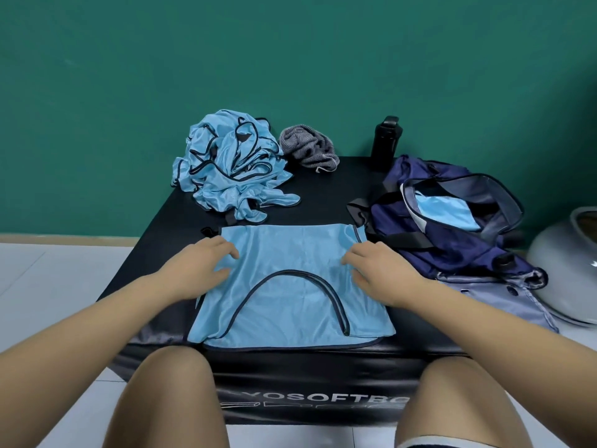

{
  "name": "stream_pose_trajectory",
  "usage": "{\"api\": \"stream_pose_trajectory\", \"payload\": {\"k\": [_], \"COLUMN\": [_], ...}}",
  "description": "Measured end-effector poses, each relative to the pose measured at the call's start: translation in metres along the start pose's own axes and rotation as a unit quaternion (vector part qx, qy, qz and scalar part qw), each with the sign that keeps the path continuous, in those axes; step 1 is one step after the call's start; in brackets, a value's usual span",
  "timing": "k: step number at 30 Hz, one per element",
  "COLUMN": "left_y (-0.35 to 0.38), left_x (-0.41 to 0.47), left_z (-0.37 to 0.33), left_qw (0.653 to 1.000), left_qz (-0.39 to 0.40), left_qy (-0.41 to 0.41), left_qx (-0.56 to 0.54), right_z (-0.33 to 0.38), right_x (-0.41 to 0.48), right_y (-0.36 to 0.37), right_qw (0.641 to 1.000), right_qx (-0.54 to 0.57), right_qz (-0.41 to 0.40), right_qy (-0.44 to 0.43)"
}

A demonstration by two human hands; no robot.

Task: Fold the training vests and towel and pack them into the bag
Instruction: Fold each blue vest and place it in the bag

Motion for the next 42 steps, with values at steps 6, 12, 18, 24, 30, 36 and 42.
{"api": "stream_pose_trajectory", "payload": {"k": [6, 12, 18, 24, 30, 36, 42], "left_y": [0.018, 0.027, 0.022, -0.001, -0.004, -0.015, -0.022], "left_x": [0.029, 0.023, 0.034, 0.066, 0.097, 0.108, 0.11], "left_z": [0.021, 0.05, 0.054, 0.061, 0.075, 0.075, 0.073], "left_qw": [0.997, 0.994, 0.992, 0.98, 0.976, 0.98, 0.987], "left_qz": [0.021, 0.007, -0.087, -0.133, -0.016, 0.022, -0.024], "left_qy": [-0.028, -0.061, -0.083, -0.131, -0.214, -0.198, -0.155], "left_qx": [0.062, 0.093, -0.043, -0.074, -0.043, 0.002, 0.04], "right_z": [-0.026, -0.063, -0.069, -0.053, -0.053, -0.068, -0.07], "right_x": [0.035, 0.023, 0.021, 0.057, 0.099, 0.119, 0.116], "right_y": [0.016, 0.031, 0.025, 0.007, 0.015, 0.024, 0.007], "right_qw": [0.999, 0.997, 0.998, 0.996, 0.985, 0.969, 0.966], "right_qx": [-0.037, -0.062, -0.024, -0.006, 0.029, 0.041, 0.043], "right_qz": [0.023, 0.034, -0.025, -0.041, 0.096, 0.169, 0.191], "right_qy": [0.014, 0.037, 0.06, 0.082, 0.143, 0.178, 0.167]}}
Point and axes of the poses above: each hand's wrist, its own x-axis towards the middle knuckle, its own y-axis out of the palm, z = x × y, the point moved 4 cm from there along x, towards the middle knuckle, and after that the axes turned 1 degree about -x, right-handed, at the moved point
